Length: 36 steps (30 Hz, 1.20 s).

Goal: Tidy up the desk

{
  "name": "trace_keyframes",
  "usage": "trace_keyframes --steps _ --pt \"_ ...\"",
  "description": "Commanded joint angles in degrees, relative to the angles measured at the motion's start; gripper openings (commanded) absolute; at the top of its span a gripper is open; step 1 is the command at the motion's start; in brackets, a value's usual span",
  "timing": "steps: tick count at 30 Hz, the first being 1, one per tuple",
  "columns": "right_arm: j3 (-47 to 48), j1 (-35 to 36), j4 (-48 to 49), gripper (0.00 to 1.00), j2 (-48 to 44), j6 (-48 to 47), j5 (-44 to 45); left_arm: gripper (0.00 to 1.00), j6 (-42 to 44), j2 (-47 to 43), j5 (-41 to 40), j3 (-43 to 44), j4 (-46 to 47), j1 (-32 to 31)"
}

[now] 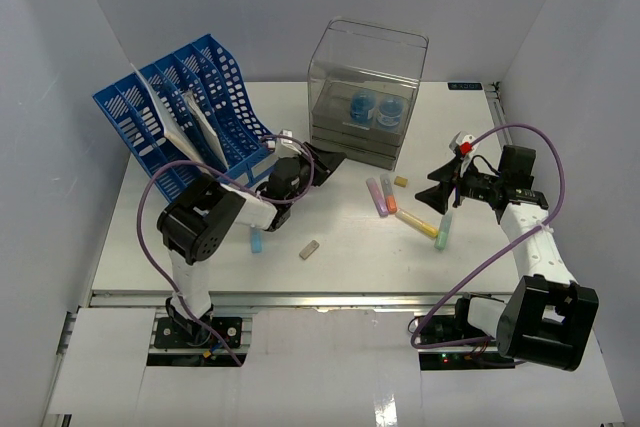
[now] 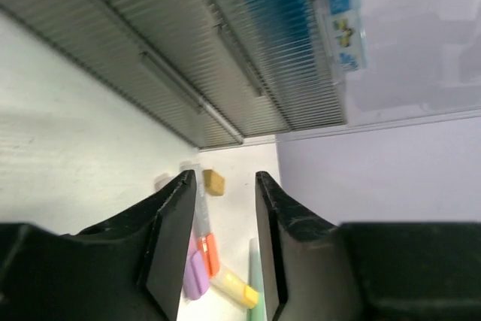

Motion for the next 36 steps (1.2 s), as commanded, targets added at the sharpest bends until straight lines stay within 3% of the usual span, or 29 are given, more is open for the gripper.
trace_keyframes --steps 1,18,36 --pt "-0.4 -0.3 2.5 0.75 -0.1 1.4 0.2 0.58 1.2 -0.2 2.4 5.1 1.5 0.9" --pt "-0.5 -0.2 3.0 0.76 0.0 1.6 0.4 0.54 -1.7 11.5 6.0 20.0 -3.5 3.4" --pt "-0.4 -0.3 2.7 0.76 0.1 1.3 0.0 0.22 -3.1 15.8 7.6 23.8 -3.9 5.3"
